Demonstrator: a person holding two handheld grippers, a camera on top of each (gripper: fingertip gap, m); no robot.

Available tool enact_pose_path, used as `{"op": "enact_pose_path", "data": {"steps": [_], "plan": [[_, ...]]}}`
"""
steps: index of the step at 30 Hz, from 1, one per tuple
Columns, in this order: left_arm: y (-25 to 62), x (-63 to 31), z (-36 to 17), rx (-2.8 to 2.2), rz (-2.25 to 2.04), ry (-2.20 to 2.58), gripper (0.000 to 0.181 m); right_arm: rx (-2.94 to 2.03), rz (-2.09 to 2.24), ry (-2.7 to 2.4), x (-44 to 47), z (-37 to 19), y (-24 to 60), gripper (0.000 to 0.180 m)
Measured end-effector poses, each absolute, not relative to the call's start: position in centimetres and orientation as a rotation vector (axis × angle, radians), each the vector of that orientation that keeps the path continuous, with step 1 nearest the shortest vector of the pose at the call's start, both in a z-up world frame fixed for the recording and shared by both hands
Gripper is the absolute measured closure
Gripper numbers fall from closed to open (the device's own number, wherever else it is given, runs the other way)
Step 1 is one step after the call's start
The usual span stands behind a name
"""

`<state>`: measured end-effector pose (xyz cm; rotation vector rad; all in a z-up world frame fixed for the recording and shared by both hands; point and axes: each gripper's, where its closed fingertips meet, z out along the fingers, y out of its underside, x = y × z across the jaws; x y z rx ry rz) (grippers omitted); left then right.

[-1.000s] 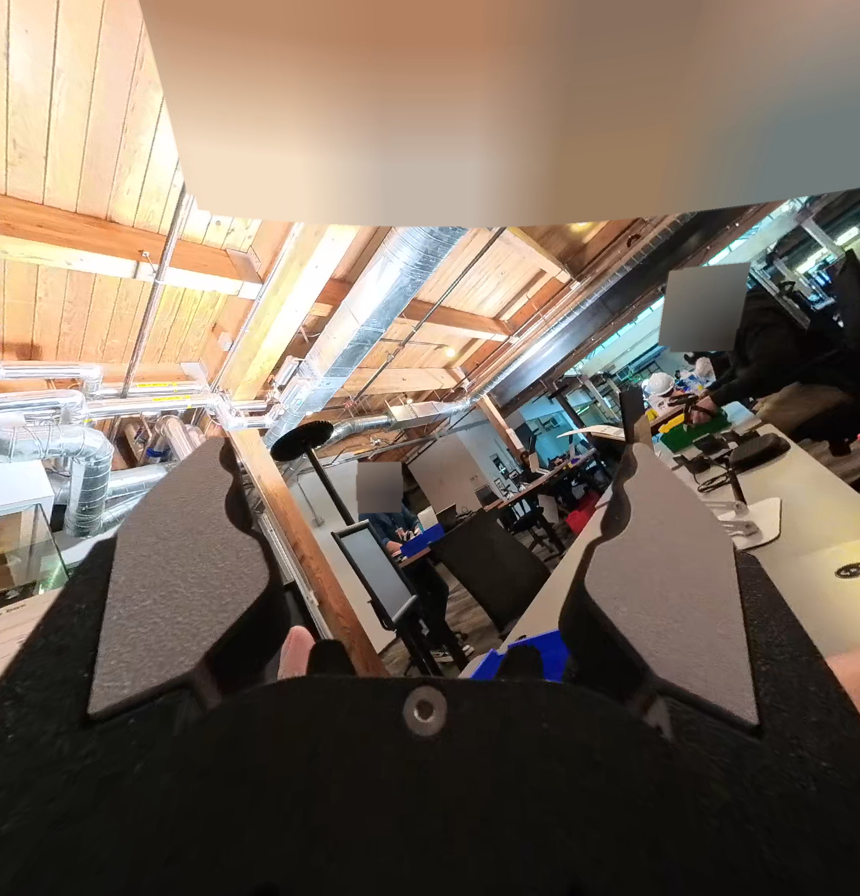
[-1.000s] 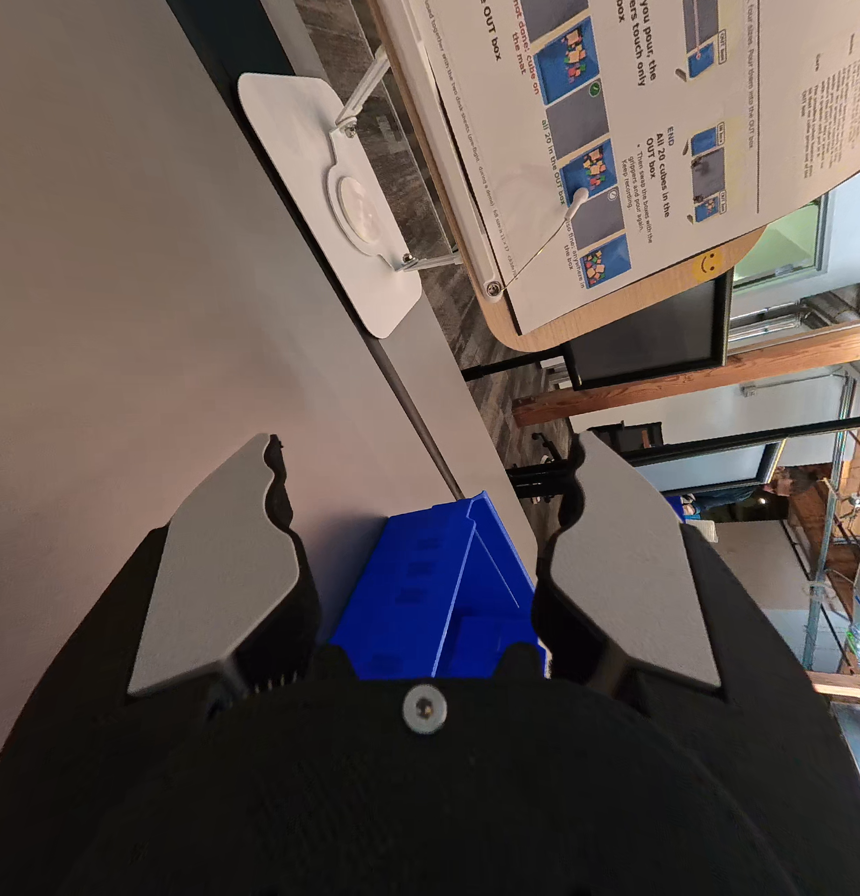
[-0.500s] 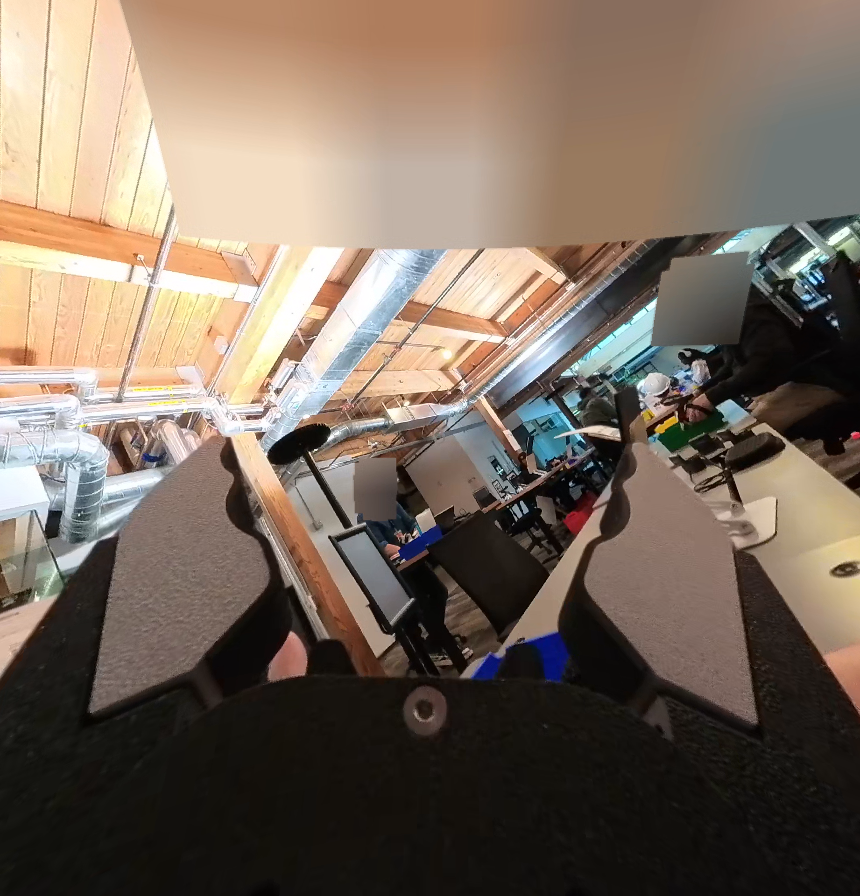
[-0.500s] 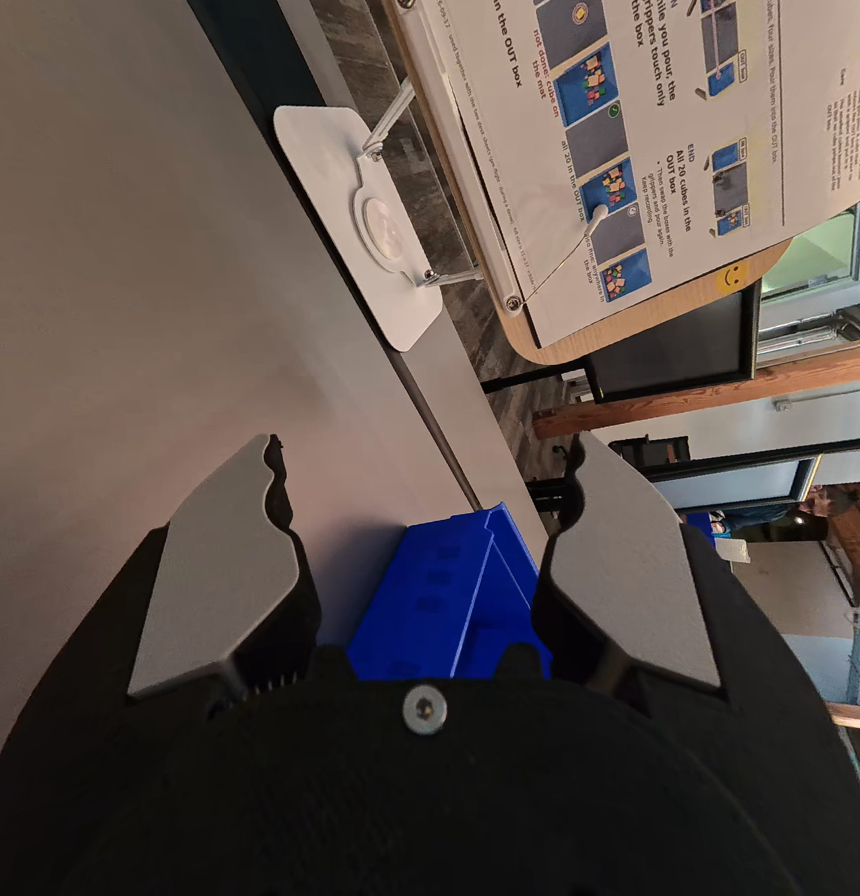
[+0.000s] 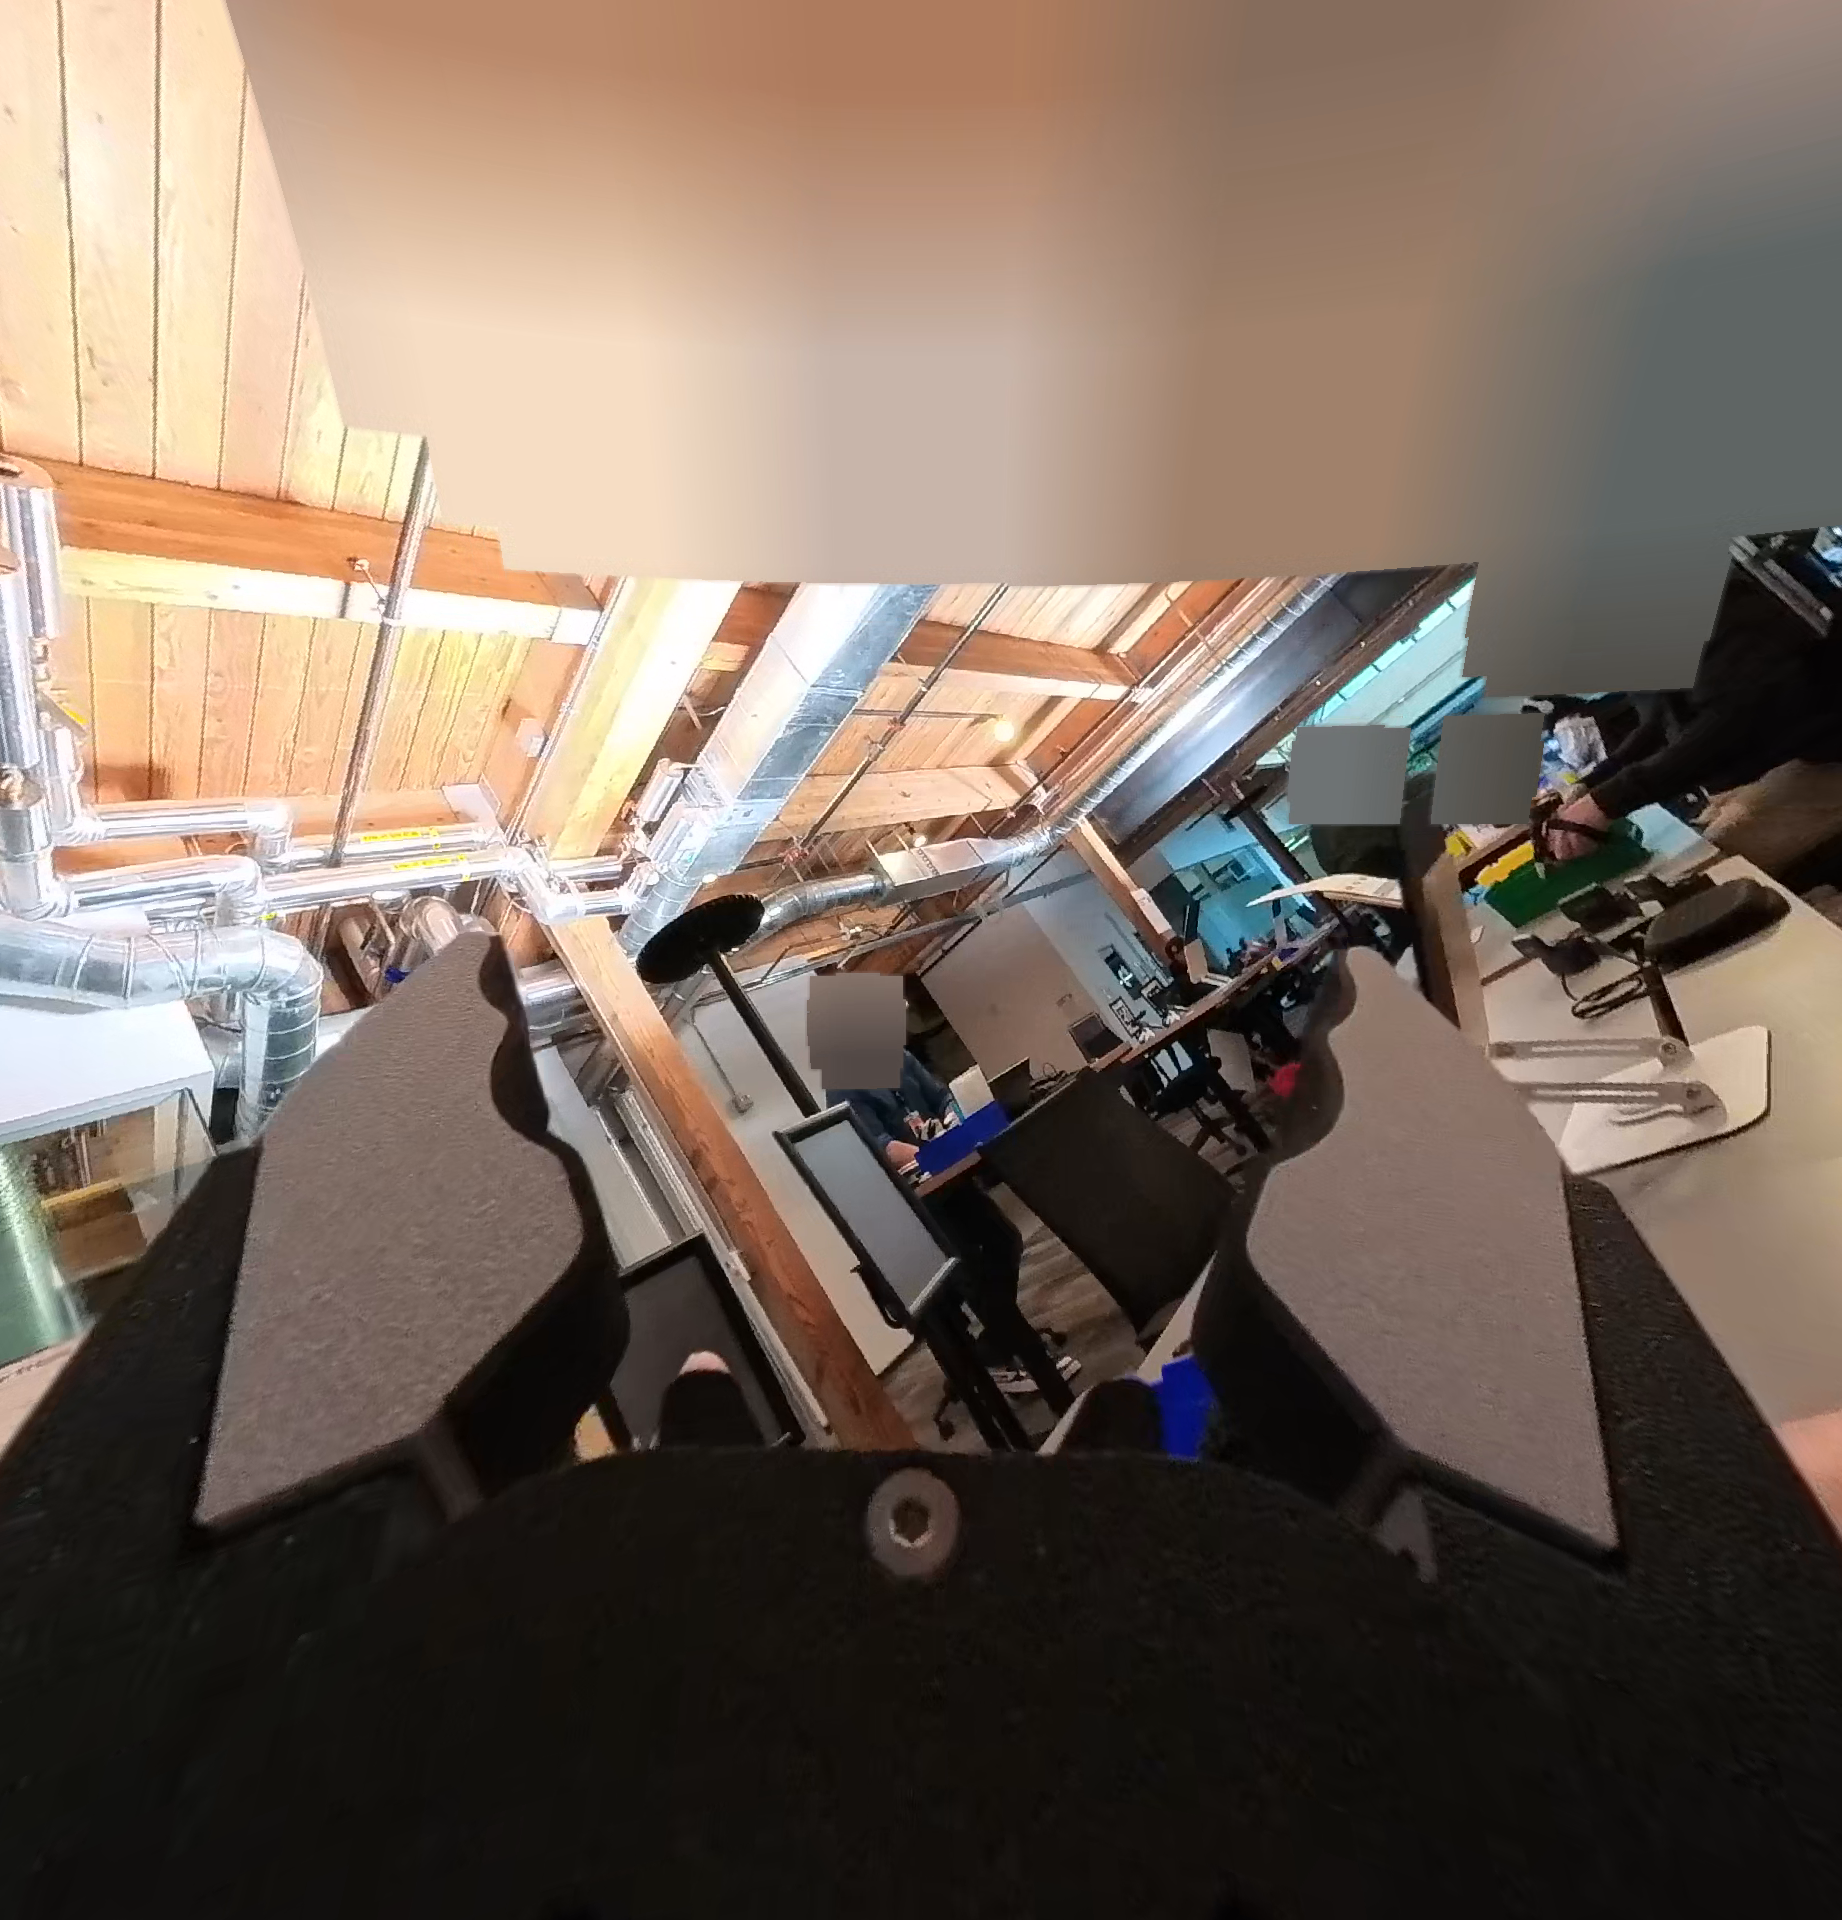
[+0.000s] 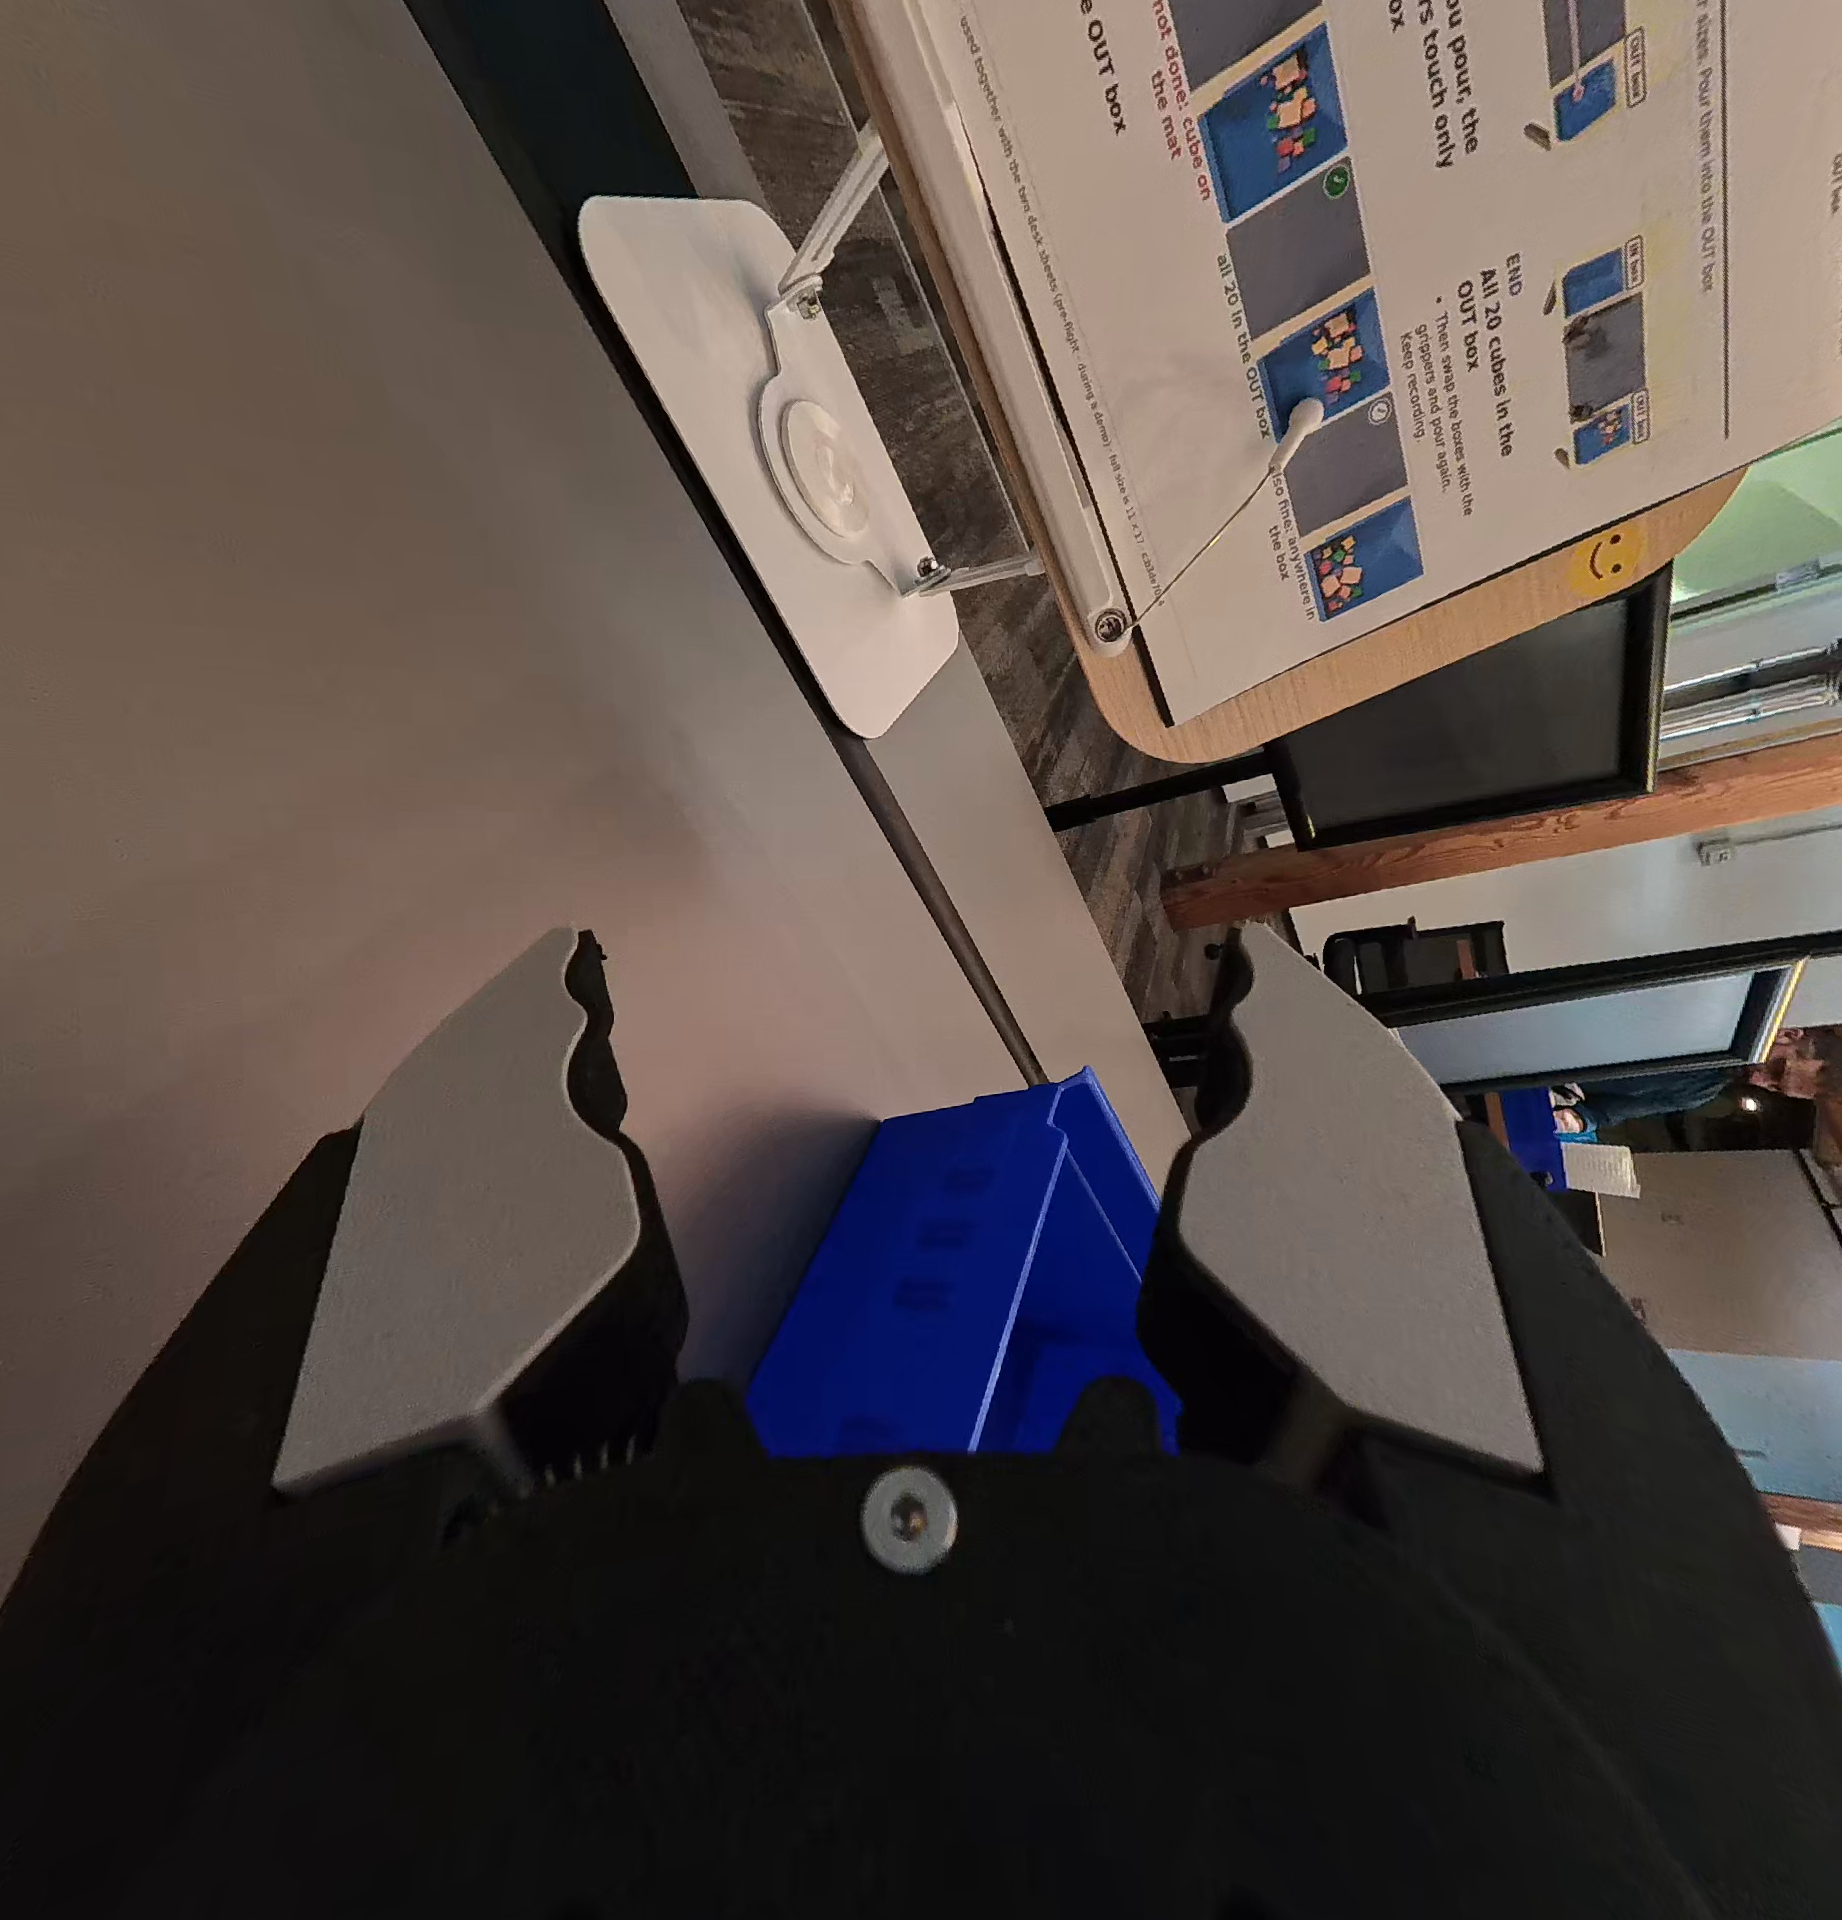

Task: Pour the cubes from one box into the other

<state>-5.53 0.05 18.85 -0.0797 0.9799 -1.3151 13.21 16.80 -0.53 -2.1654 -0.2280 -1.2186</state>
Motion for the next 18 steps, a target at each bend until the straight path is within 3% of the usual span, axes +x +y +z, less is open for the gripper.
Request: {"op": "enact_pose_path", "data": {"steps": [18], "plan": [[-1.0,-2.8,15.8,-0.105,-1.288,1.098,0.045,-2.204,-1.211,-0.293,12.1,-1.7,17.2,0.070]]}}
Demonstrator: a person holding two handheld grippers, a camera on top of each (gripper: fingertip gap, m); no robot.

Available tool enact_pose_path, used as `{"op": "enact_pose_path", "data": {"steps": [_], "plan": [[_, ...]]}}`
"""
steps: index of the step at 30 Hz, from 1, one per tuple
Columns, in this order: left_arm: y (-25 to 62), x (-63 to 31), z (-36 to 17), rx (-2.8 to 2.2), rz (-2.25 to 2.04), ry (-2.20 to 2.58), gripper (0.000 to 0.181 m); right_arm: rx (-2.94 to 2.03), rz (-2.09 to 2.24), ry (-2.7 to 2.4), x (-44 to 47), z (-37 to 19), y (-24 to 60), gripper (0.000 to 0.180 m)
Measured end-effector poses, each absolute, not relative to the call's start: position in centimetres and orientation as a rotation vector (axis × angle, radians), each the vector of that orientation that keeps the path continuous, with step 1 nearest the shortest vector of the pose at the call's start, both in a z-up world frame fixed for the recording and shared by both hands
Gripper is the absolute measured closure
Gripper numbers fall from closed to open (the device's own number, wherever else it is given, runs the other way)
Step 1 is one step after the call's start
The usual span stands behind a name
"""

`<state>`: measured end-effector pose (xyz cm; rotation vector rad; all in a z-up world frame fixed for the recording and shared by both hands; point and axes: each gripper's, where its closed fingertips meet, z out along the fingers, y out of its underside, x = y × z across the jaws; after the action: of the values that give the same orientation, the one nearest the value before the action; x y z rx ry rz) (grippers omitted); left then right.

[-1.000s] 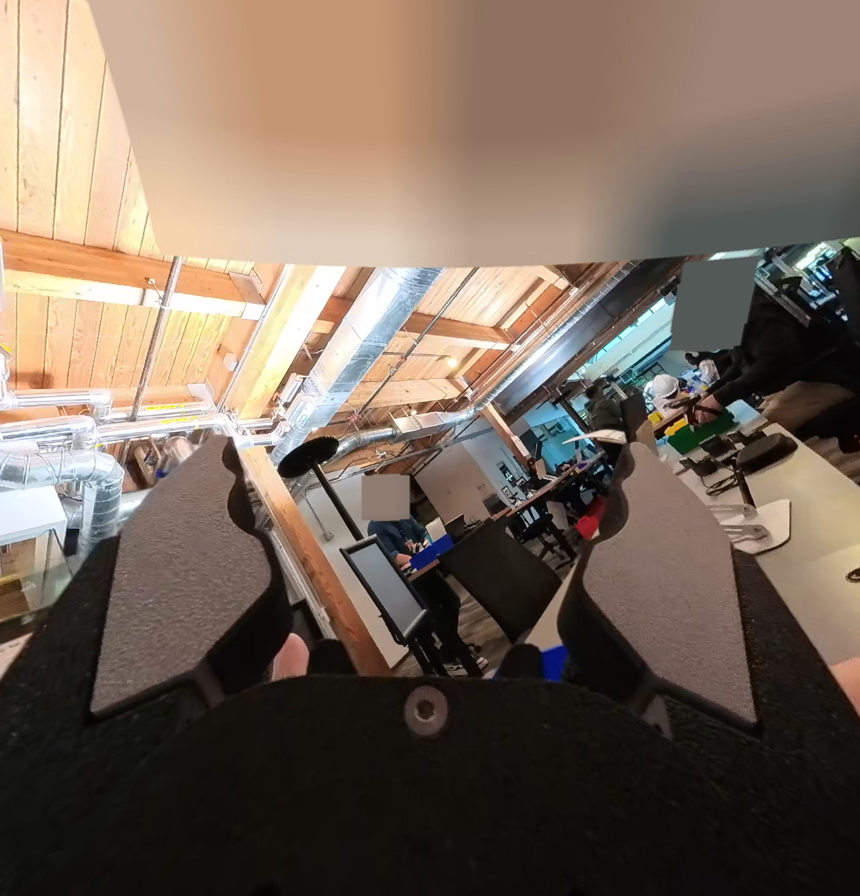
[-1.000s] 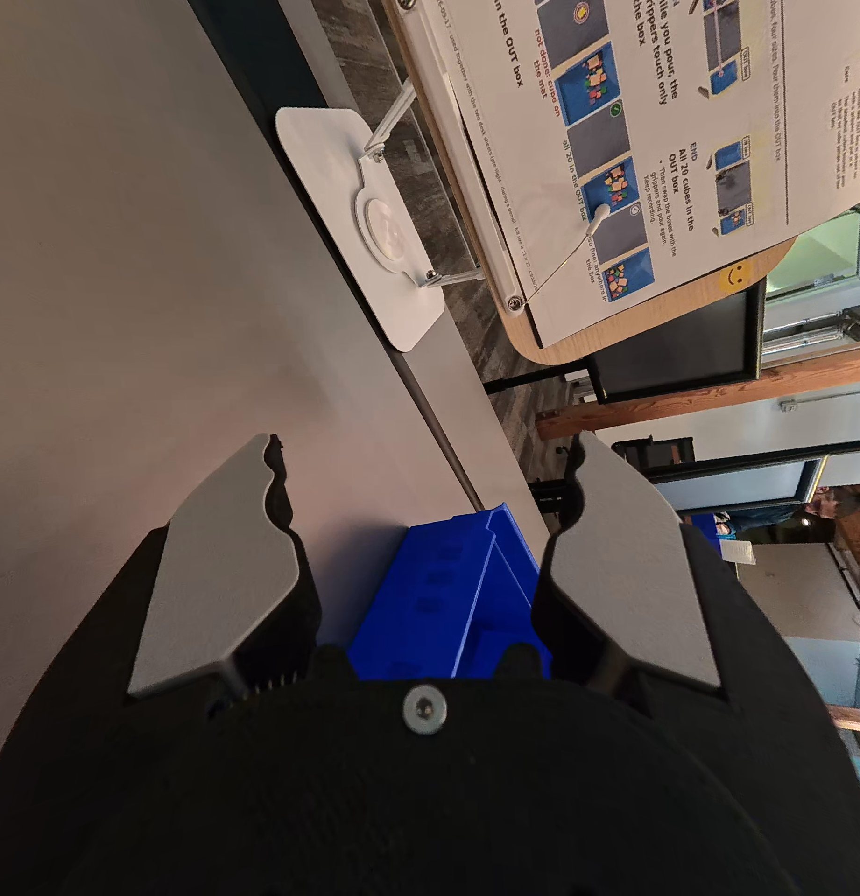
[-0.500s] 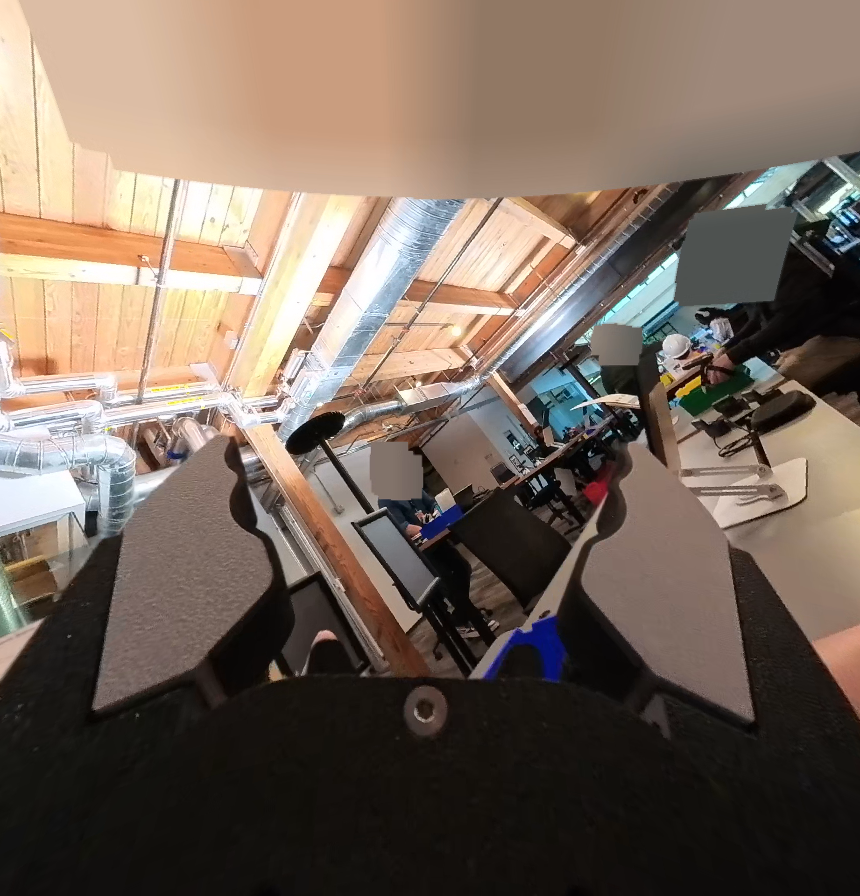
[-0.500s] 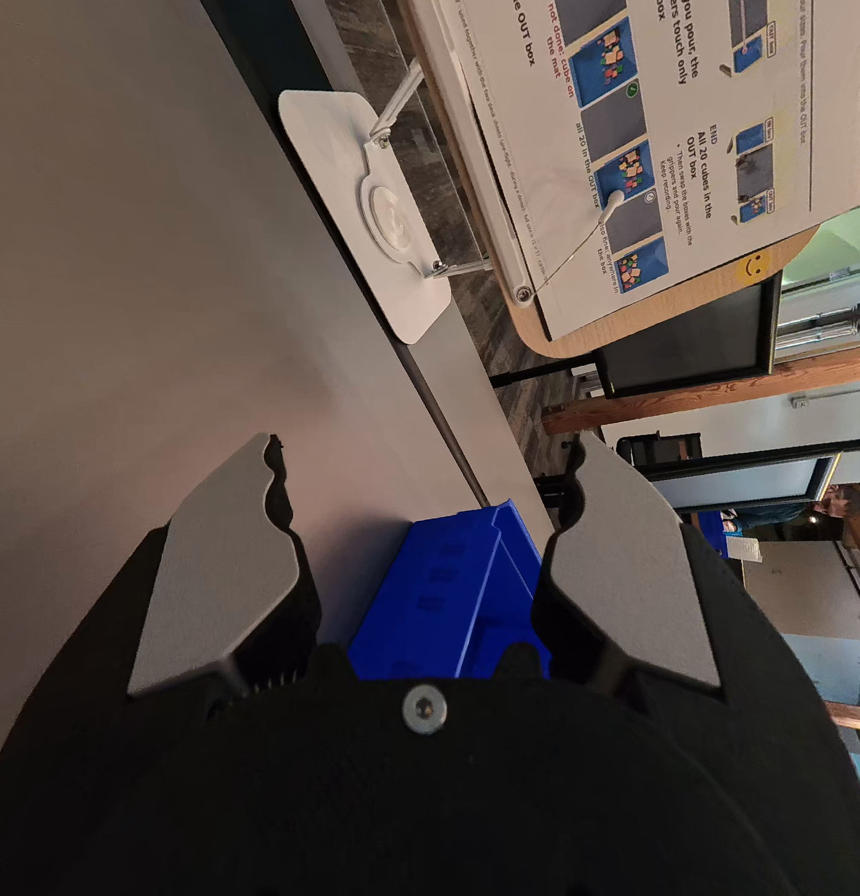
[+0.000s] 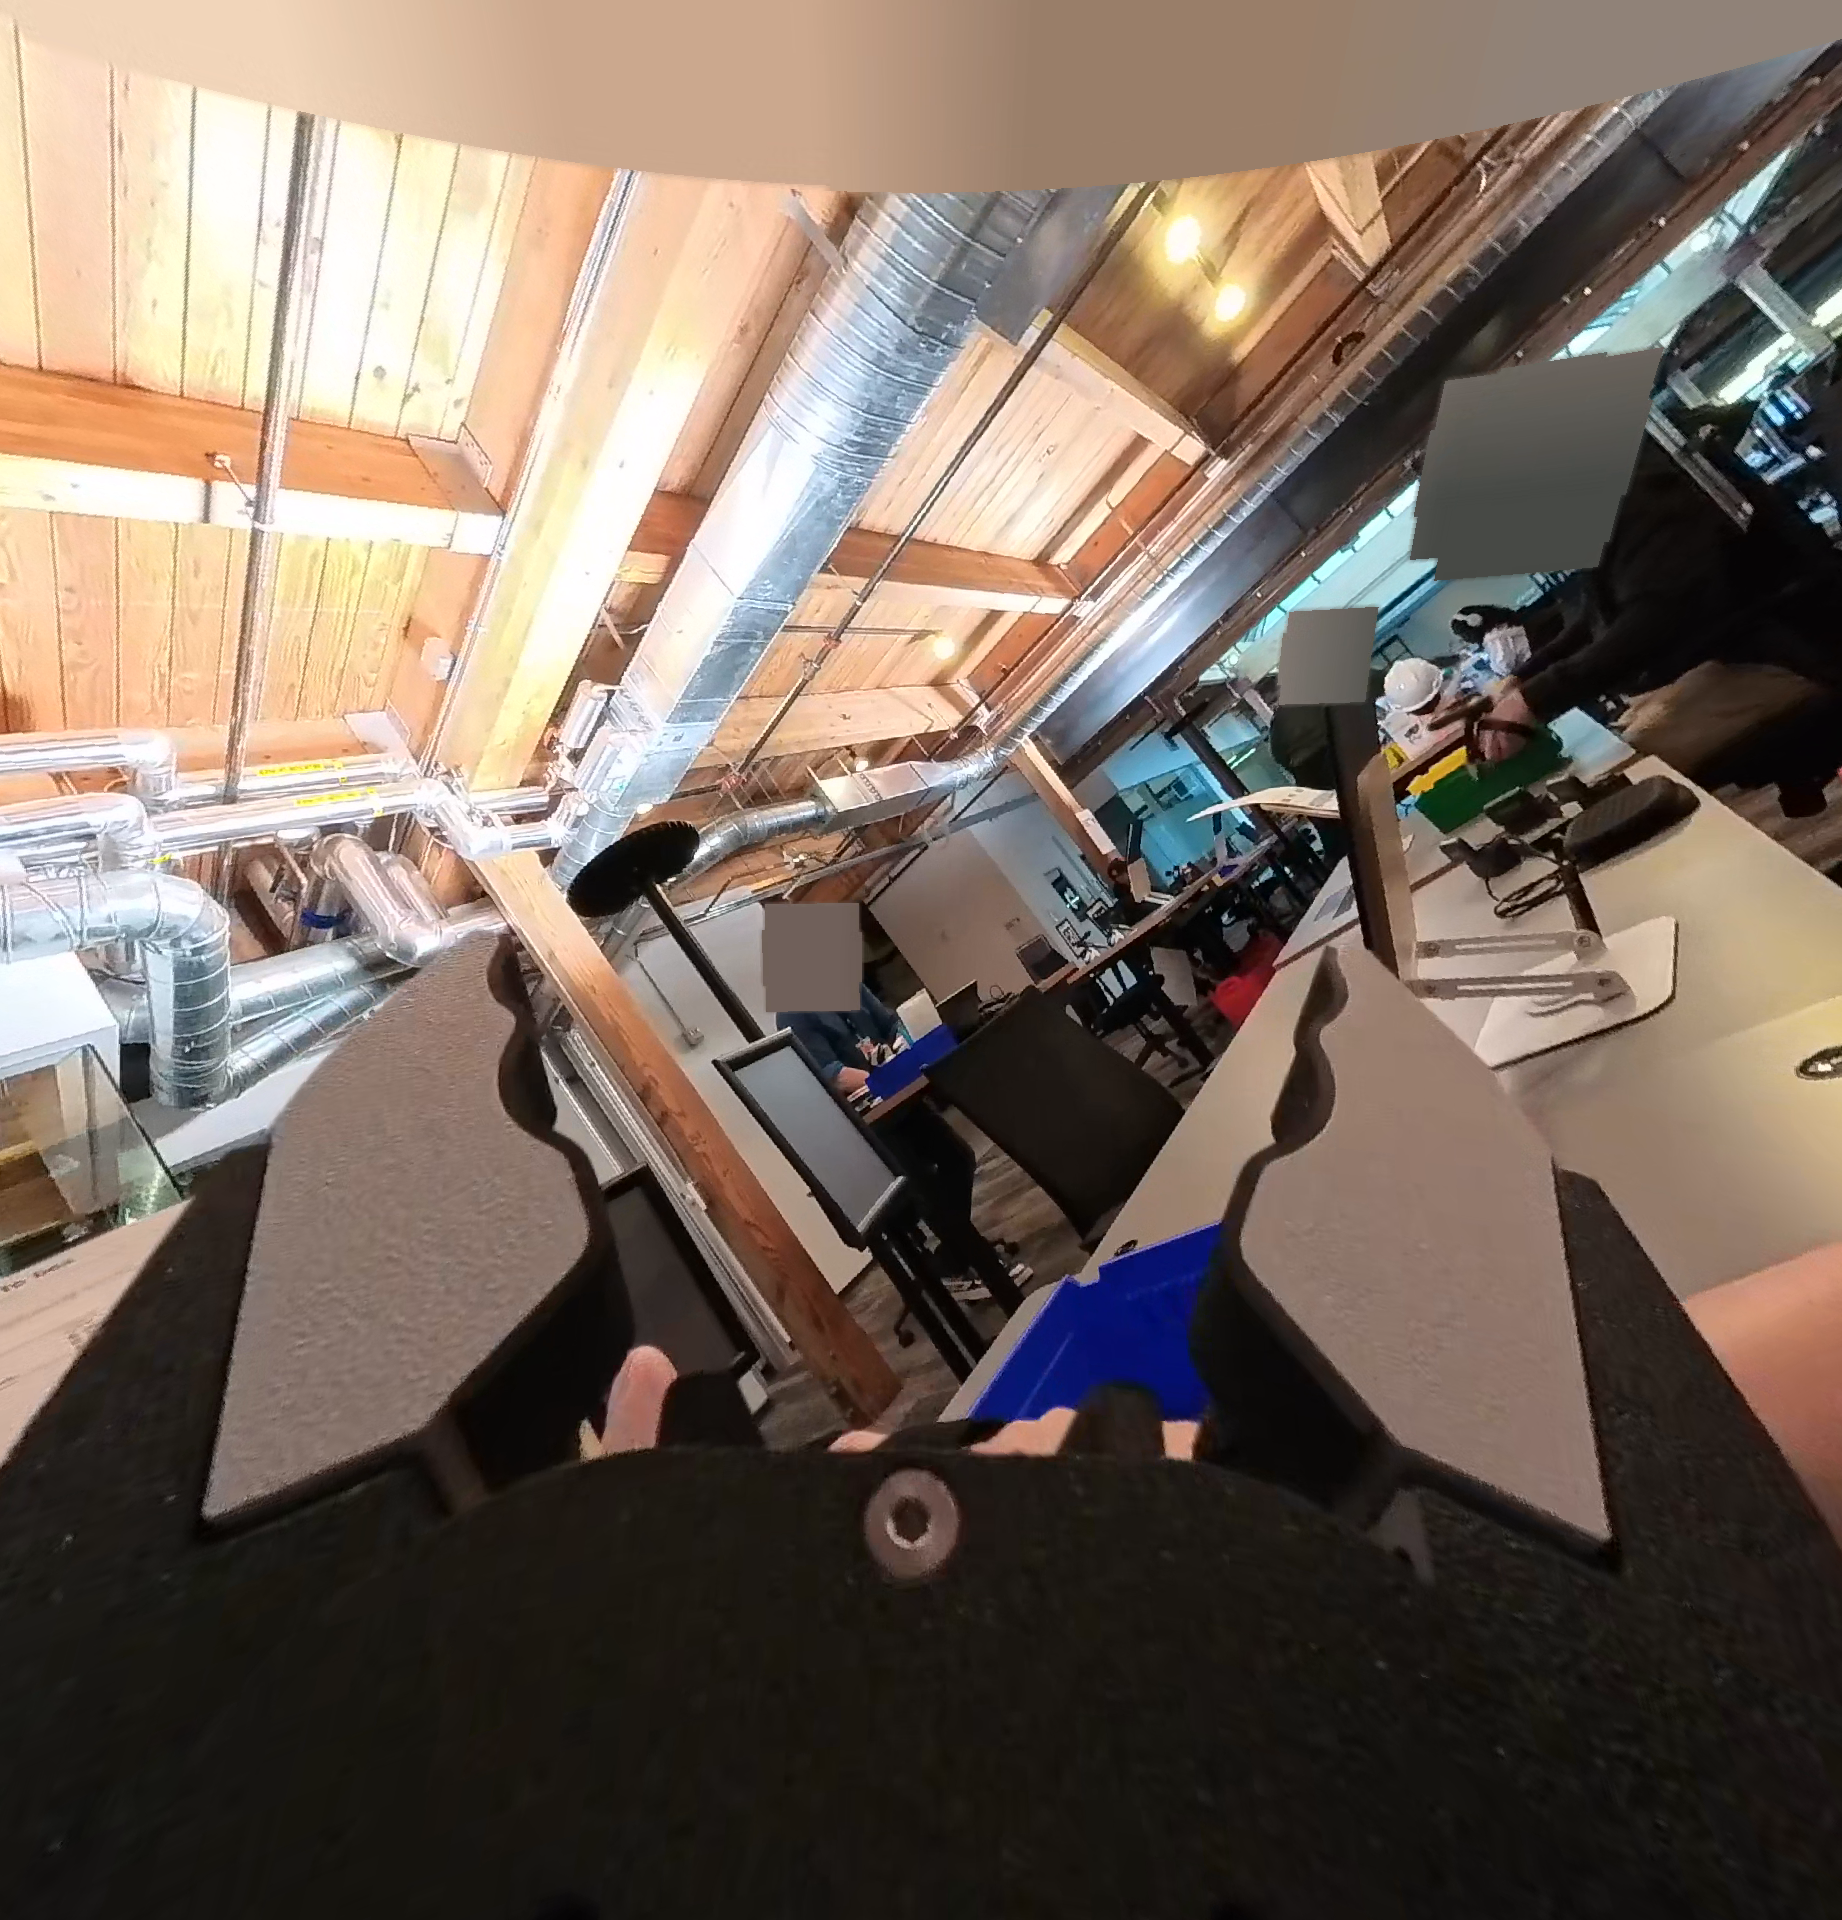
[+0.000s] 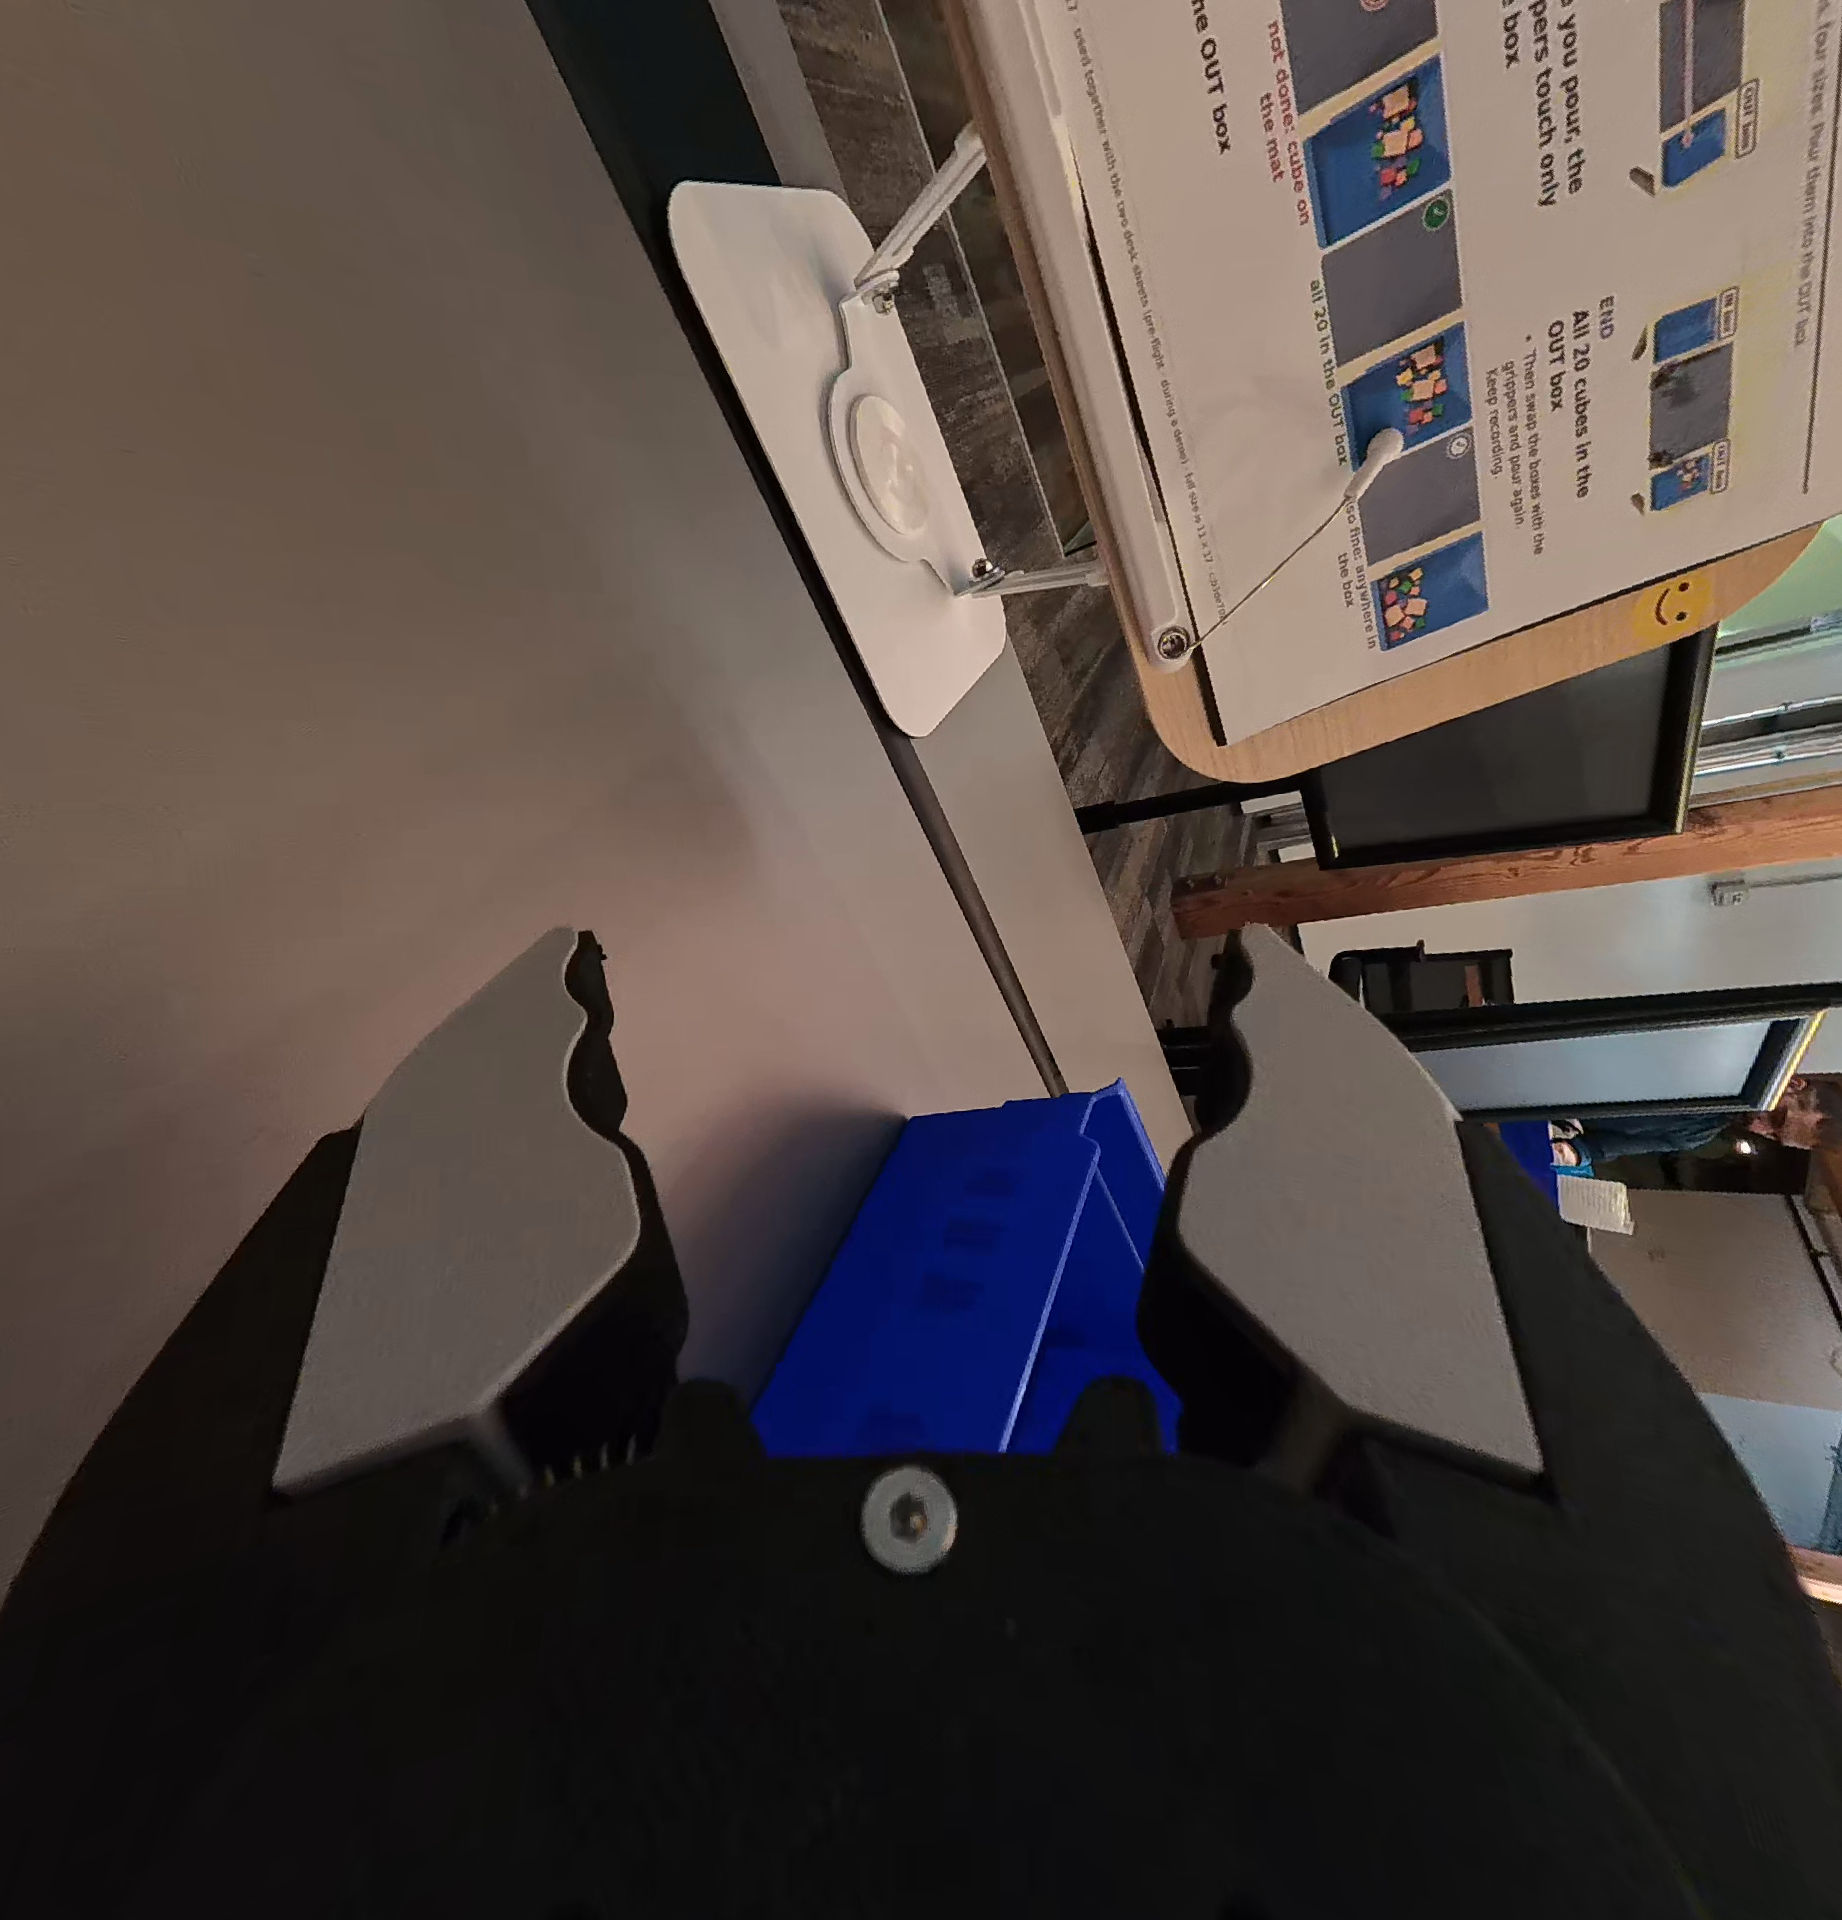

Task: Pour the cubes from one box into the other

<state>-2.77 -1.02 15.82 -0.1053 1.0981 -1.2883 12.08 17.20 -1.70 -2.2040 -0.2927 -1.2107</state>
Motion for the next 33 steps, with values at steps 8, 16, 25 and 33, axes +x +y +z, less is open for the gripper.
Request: {"op": "enact_pose_path", "data": {"steps": [8,16,25,33], "plan": [[-0.5,-4.6,17.8,-0.074,-1.276,1.040,0.047,-2.212,-1.200,-0.291,12.3,-1.9,17.2,0.070],[0.4,-4.3,18.0,-0.106,-1.294,1.043,0.047,-2.210,-1.201,-0.273,12.6,-1.6,16.9,0.070],[-1.3,-2.7,15.5,-0.092,-1.248,1.145,0.047,-2.234,-1.195,-0.297,12.0,-2.1,16.9,0.070],[-1.4,-3.3,16.1,-0.072,-1.257,1.117,0.049,-2.248,-1.185,-0.310,11.9,-2.4,16.9,0.070]]}}
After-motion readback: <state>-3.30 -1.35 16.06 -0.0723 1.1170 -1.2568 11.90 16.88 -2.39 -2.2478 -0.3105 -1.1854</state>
